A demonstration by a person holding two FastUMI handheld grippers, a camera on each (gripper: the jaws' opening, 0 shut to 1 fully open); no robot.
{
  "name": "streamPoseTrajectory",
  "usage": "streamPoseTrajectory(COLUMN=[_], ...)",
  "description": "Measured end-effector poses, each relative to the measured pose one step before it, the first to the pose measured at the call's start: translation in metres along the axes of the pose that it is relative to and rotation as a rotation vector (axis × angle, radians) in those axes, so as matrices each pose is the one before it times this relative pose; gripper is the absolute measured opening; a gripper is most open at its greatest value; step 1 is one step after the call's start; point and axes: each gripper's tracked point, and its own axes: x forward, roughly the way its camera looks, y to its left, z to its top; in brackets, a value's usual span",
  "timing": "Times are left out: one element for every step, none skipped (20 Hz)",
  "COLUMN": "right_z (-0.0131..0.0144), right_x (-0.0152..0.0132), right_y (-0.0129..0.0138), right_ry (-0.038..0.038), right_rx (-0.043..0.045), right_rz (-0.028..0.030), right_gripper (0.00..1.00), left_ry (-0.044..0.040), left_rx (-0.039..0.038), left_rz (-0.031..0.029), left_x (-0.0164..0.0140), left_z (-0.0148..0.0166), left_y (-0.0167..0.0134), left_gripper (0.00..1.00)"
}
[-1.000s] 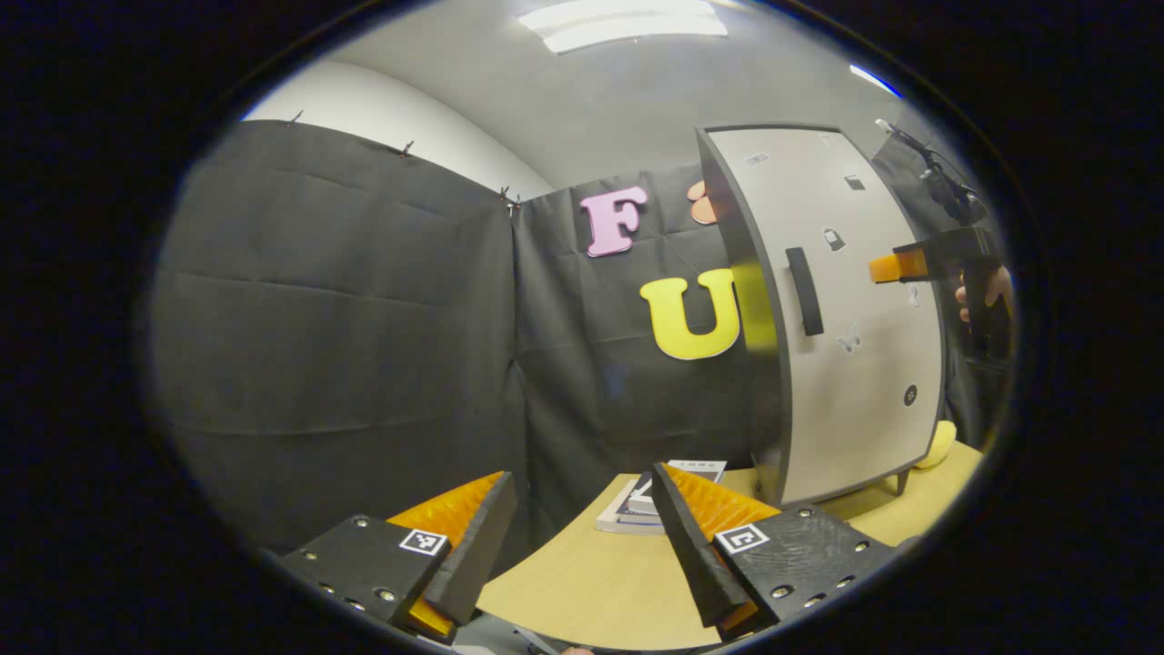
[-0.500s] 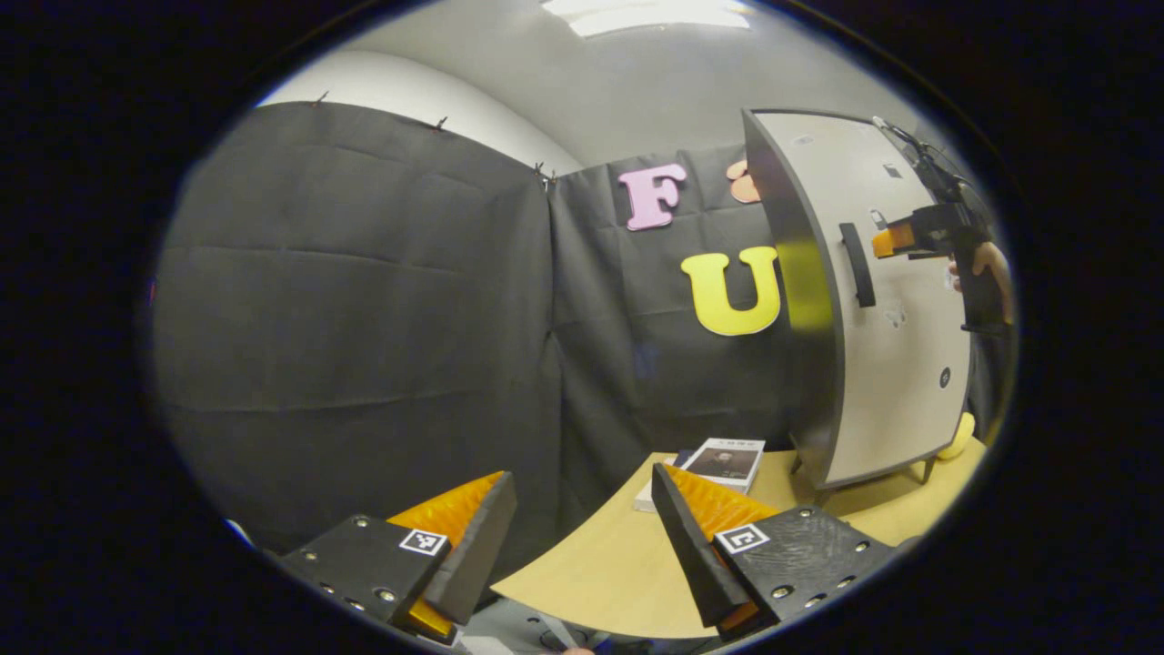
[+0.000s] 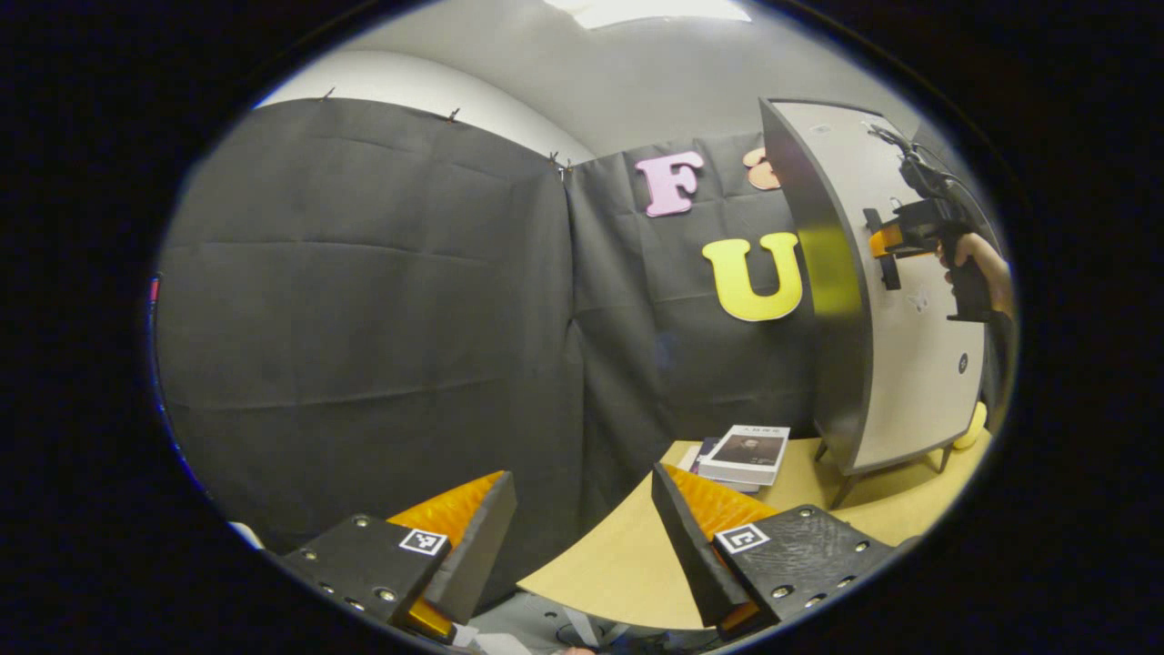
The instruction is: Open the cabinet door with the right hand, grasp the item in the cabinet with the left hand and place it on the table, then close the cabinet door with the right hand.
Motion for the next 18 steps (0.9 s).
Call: streamPoseTrajectory(right_z=[-0.00112,-0.00301,-0.00232,-0.00346,0.00329,-0.00009,-0.00177,0.00058,0.00021,-0.00101,0.00102,-0.00008,-0.00037,0.00065,0.00016,0.00031,0.00045,0.00013], right_x=[0.00314,0.00275,0.00258,-0.00023,-0.00484,0.0029,0.00237,-0.00148,-0.0023,0.0004,-0.00248,-0.00287,-0.00164,-0.00226,-0.00276,-0.00288,-0.00375,-0.00408], right_y=[0.0021,0.00263,0.00048,-0.00207,0.00146,-0.00217,-0.00044,-0.0004,0.00099,-0.00049,0.00081,0.00108,0.00034,0.00018,0.00025,0.00029,0.00051,0.00185], right_ry=[0.01167,0.01946,0.01631,0.00525,-0.00281,-0.00333,0.00962,0.00508,0.00953,0.01625,-0.00124,0.00512,0.00555,-0.00475,0.00099,-0.0038,-0.00012,-0.00261], right_rx=[0.00728,0.00701,0.0,-0.0092,-0.00354,-0.01188,-0.00107,-0.00363,-0.00518,-0.01145,0.00259,0.00723,0.00107,0.0058,0.00466,0.00374,0.00231,0.00512], right_rz=[-0.00503,-0.00096,-0.01015,-0.01593,-0.01291,0.001,0.00302,0.00308,0.00831,0.01462,0.01455,0.01725,0.0143,0.01153,0.01114,0.01078,0.01342,0.01768], right_gripper=[0.51,0.48,0.45,0.37,0.32,0.36,0.35,0.28,0.17,0.17,0.2,0.16,0.14,0.14,0.14,0.14,0.14,0.14], left_ry=[0.0031,0.00254,0.00217,-0.00026,-0.003,-0.00015,0.00237,0.00179,0.00078,-0.00509,-0.00917,-0.01099,-0.01103,-0.00963,-0.00838,-0.00747,-0.00788,-0.00749], left_rx=[-0.00195,-0.00307,-0.00218,-0.0017,-0.00171,-0.00326,-0.00365,-0.0042,-0.00381,-0.00066,0.00263,0.00326,0.00341,0.00197,0.00049,0.00175,0.00238,0.00182], left_rz=[0.00592,0.00236,0.00098,0.00116,0.00108,-0.00134,-0.0062,-0.00847,-0.00946,-0.00732,-0.00575,-0.00744,-0.00877,-0.00983,-0.01266,-0.01204,-0.01098,-0.0127], left_x=[0.0009,0.00089,0.00099,0.00103,0.00106,0.00131,0.00168,0.00189,0.00121,0.00223,0.00185,0.00022,0.00078,0.00025,-0.00042,-0.00146,-0.00214,-0.00327], left_z=[-0.00125,-0.00149,-0.00072,-0.00016,0.00089,-0.00093,-0.00045,-0.00058,0.00104,0.00187,0.00492,0.0037,0.00565,0.00391,0.00468,0.00286,0.00287,0.00293], left_y=[0.00433,0.00223,0.0029,0.00401,0.00213,0.00059,-0.00127,-0.00239,-0.00258,-0.00227,-0.00337,-0.00408,-0.00456,-0.00471,-0.0061,-0.00524,-0.00641,-0.00609], left_gripper=[0.91,0.91,0.91,0.91,0.91,0.91,0.91,0.91,0.91,0.91,0.91,0.91,0.91,0.91,0.91,0.91,0.91,0.91])
